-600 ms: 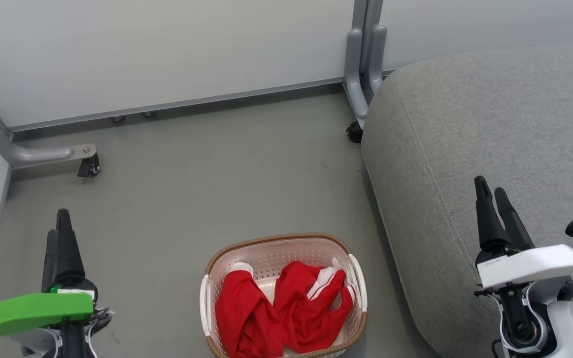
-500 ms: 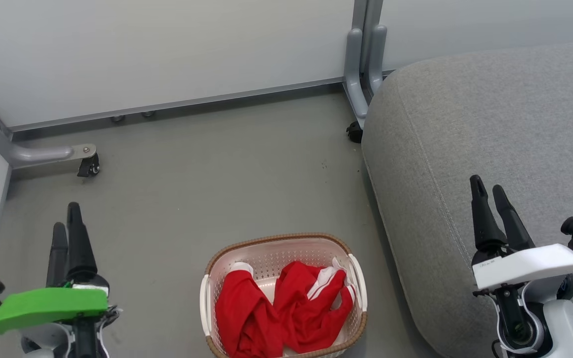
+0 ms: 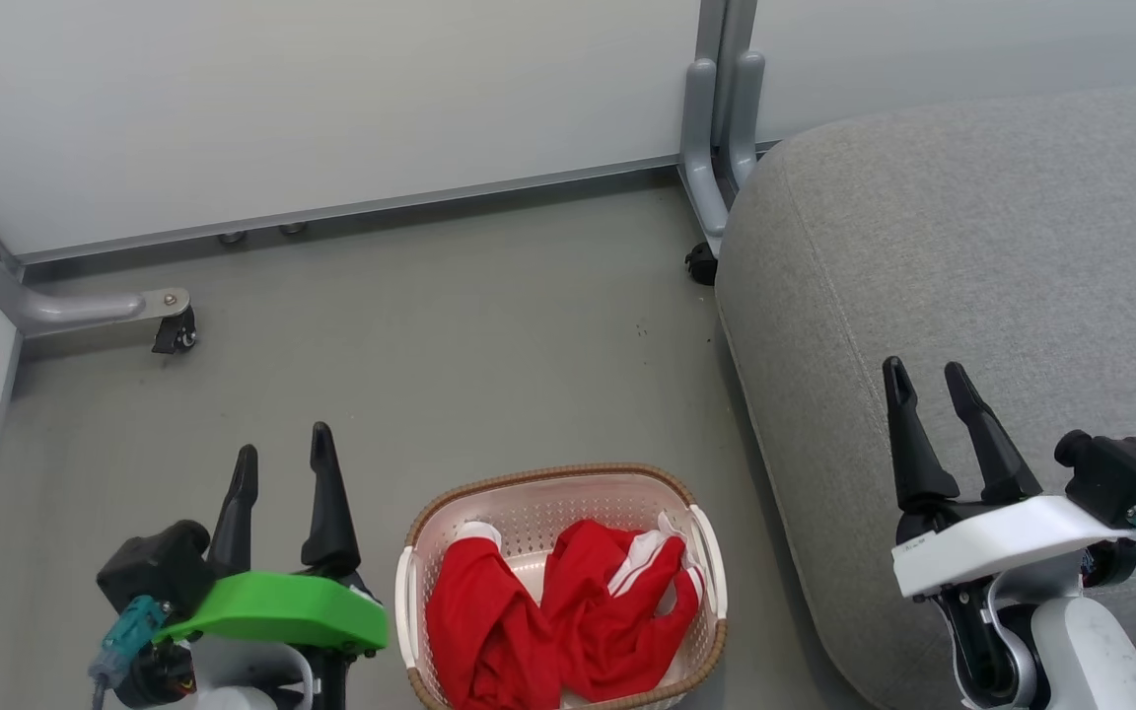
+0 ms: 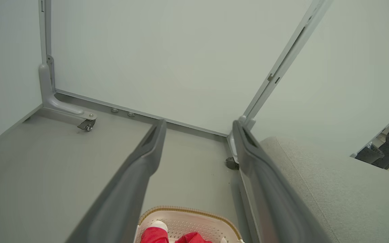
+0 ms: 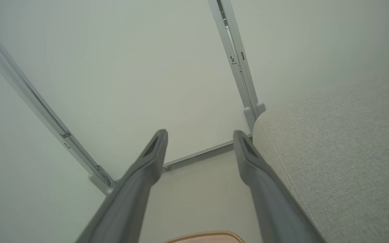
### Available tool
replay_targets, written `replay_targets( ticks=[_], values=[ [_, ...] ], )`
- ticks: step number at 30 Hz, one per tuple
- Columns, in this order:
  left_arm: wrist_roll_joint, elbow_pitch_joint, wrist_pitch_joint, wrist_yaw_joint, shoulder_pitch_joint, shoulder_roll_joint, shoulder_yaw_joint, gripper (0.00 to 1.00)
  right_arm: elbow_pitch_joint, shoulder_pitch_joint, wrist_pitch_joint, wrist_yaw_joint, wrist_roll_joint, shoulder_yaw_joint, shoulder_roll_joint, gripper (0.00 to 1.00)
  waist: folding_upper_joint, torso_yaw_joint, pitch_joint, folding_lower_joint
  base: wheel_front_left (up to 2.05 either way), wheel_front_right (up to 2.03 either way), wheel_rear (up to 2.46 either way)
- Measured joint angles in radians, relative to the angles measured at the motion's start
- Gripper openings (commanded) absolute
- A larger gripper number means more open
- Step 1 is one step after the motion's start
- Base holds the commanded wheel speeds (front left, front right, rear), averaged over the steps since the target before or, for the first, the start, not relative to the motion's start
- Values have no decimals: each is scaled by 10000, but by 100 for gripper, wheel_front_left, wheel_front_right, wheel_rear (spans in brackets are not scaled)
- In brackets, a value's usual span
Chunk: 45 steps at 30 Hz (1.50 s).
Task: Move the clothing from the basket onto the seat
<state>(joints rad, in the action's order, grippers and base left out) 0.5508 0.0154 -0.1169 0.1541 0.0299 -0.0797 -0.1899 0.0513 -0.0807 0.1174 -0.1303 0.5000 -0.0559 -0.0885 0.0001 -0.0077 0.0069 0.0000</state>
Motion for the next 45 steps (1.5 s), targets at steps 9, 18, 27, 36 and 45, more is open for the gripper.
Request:
replay_targets(
  ticks=[9,18,27,36,45],
  values=[
    [-633,663,-259,1212,181,-683,-1657,100,33,2,249,-2,-1058,-299,-100,100,0,-13,23,0,0,0,0],
    [-1137,1124,-483,1262,250,-704,-2050,100,303,17,462,-2,-1988,-665,-194,100,0,-22,27,0,0,0,0],
    [-2063,1241,-694,1204,248,-642,-2180,100,345,19,677,-2,-2782,-924,-219,100,0,-46,33,0,0,0,0],
    [-2579,1126,-884,1189,170,-353,-1929,100,176,19,871,-2,-3342,-988,-203,100,0,-55,44,0,0,0,0],
    [-2727,1143,-1062,376,-231,184,-571,100,132,128,1047,-2,-3216,-813,35,100,0,-43,38,0,0,0,0]
  ],
)
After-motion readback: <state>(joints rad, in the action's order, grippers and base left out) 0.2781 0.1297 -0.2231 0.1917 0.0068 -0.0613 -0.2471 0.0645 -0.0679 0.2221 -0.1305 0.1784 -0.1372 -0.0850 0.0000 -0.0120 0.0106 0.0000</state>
